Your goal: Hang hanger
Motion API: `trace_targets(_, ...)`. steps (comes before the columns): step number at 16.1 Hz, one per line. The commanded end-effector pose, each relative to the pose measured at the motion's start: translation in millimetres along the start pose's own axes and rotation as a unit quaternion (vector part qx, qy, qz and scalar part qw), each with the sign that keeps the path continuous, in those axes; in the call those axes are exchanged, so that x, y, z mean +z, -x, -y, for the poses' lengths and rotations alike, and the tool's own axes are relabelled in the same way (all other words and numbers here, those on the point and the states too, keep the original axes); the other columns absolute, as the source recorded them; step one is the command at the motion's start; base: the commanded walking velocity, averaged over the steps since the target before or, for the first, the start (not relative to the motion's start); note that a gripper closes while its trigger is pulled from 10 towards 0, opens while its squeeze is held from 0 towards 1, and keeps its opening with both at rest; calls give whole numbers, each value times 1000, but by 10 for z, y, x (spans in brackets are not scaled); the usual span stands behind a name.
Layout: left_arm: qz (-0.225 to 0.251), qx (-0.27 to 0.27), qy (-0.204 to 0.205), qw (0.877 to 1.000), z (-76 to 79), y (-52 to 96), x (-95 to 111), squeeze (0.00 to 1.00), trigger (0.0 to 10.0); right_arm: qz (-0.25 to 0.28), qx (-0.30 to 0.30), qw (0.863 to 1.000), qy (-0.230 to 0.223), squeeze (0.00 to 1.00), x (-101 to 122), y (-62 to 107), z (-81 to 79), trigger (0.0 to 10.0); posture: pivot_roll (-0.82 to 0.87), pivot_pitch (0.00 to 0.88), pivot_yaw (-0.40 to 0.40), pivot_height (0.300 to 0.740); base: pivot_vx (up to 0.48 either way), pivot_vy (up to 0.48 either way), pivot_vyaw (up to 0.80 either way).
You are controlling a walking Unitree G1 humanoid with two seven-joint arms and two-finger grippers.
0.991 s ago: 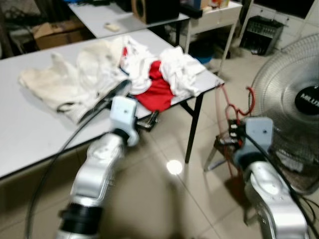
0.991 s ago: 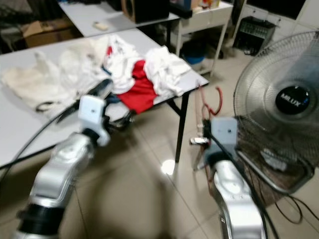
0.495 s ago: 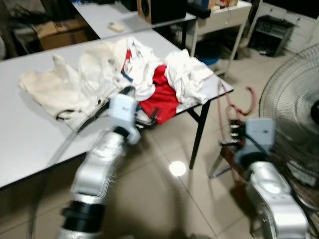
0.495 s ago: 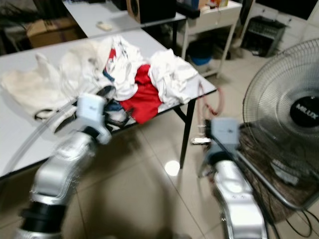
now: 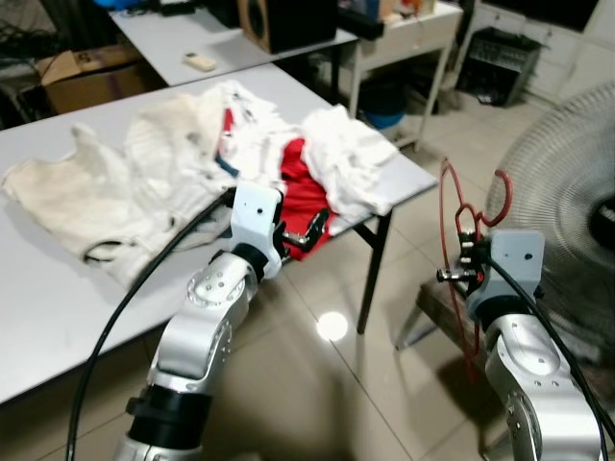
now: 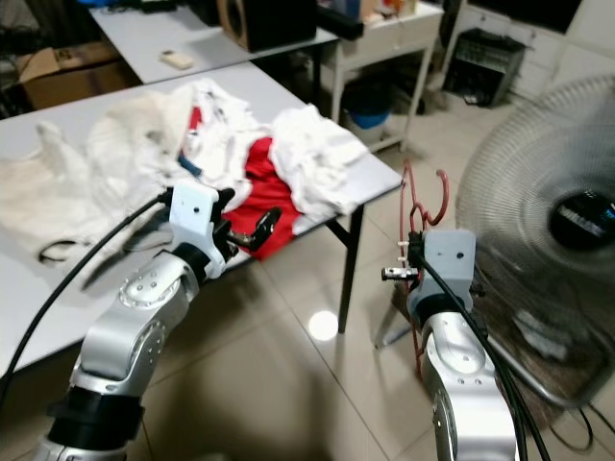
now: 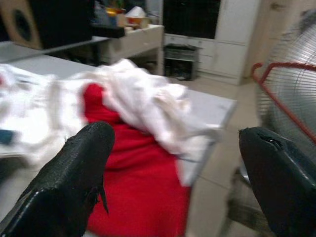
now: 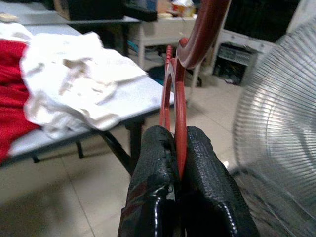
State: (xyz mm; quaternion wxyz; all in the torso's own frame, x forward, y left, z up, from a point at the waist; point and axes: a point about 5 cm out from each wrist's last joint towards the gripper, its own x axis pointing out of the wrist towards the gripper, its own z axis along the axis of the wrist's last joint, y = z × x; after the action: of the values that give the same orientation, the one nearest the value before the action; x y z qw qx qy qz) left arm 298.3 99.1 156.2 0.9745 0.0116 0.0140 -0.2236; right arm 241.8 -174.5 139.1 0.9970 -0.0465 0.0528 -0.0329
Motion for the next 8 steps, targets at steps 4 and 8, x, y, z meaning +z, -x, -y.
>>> trace_targets(4, 1, 13, -1, 1000, -60, 10, 12, 635, 10000, 7, 3, 1000, 1, 0, 40, 7, -7, 10000, -65, 53, 30, 740, 335, 0, 0)
trace_targets(8, -1, 11, 2, 1000, -55, -2, -9, 635, 10000, 8, 9, 1000, 8, 0, 46, 23, -26, 10000, -94, 49, 49, 740, 337, 0, -706)
